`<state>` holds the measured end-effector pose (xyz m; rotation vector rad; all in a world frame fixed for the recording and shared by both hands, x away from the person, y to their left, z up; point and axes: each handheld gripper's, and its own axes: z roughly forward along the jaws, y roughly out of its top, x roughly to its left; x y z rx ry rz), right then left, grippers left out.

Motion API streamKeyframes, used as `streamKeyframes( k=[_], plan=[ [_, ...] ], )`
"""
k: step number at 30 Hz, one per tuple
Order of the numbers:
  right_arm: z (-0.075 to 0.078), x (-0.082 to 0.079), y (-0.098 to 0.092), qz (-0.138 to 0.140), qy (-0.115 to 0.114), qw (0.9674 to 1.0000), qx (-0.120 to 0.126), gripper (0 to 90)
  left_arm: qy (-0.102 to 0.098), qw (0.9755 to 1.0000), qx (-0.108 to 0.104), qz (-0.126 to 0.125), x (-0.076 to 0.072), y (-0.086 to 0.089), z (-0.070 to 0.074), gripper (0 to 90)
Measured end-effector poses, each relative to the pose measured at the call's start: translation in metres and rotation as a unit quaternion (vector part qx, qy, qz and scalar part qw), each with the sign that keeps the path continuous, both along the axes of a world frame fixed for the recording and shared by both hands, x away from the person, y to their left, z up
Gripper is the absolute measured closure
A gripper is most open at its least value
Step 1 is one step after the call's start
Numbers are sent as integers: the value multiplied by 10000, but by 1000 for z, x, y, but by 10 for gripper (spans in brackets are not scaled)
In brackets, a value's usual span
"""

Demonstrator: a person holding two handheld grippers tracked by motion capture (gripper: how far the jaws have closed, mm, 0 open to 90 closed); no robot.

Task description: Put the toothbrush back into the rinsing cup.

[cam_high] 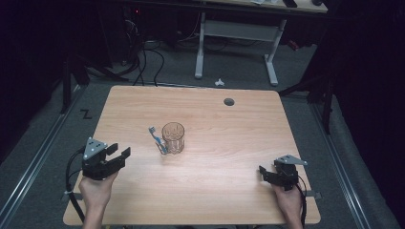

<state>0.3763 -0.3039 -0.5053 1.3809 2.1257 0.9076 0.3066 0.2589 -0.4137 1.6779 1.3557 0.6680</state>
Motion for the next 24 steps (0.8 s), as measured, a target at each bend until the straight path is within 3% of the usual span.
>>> streamKeyframes(
  k=[24],
  plan=[
    [0, 0, 0, 1, 0, 10000, -3, 300, 229, 9996, -117, 119, -6, 5, -21, 478]
  ],
)
